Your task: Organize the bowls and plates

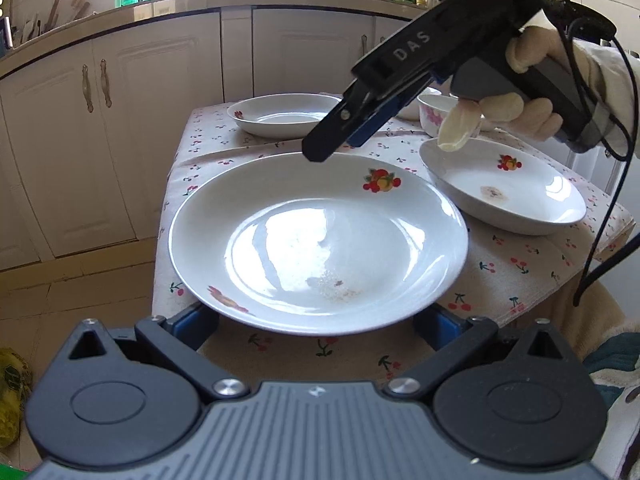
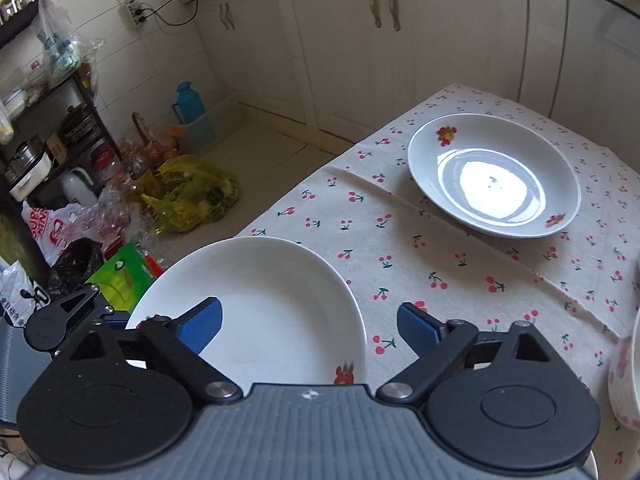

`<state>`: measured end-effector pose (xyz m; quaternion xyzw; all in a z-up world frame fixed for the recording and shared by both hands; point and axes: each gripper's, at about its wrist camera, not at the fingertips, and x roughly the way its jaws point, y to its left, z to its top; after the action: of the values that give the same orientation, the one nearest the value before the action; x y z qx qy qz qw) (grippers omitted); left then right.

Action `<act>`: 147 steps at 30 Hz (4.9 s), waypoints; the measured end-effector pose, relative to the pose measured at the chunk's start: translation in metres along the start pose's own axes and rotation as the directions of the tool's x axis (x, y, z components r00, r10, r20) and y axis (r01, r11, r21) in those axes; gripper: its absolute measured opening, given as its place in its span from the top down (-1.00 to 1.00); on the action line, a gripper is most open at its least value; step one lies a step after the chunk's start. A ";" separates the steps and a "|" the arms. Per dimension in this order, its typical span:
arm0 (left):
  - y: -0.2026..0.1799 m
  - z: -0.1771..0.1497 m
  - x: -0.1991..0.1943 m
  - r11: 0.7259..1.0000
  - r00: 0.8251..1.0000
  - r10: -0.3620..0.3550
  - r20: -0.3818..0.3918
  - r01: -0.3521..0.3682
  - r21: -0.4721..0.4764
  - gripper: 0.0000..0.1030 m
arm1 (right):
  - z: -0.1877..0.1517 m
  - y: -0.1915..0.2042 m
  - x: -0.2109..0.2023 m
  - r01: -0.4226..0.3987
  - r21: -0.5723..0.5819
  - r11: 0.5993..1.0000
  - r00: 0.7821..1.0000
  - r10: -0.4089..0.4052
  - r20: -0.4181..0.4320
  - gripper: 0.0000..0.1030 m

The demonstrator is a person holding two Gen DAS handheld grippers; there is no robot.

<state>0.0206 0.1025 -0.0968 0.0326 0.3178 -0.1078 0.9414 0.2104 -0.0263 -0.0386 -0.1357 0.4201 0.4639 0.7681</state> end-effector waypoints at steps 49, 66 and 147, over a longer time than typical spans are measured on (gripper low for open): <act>0.003 0.055 0.066 0.999 1.000 0.015 -0.023 -0.014 0.046 -0.97 | 0.026 -0.073 0.035 0.056 0.074 0.996 0.998 -0.055 -0.023 -0.27; -0.001 0.048 0.042 0.998 0.999 0.034 -0.006 -0.034 0.054 -0.98 | 0.023 -0.059 0.002 0.128 0.033 0.991 0.991 -0.130 0.045 -0.94; -0.123 0.147 0.106 0.899 0.927 -0.274 -0.258 0.342 0.273 -0.98 | -0.236 -0.020 -0.105 0.340 0.102 0.935 0.904 -0.355 0.238 -1.00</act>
<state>0.1625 -0.0555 -0.0433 0.1420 0.3967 -0.3010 0.8555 0.0821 -0.2406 -0.1054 -0.1258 0.3010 0.3207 0.8892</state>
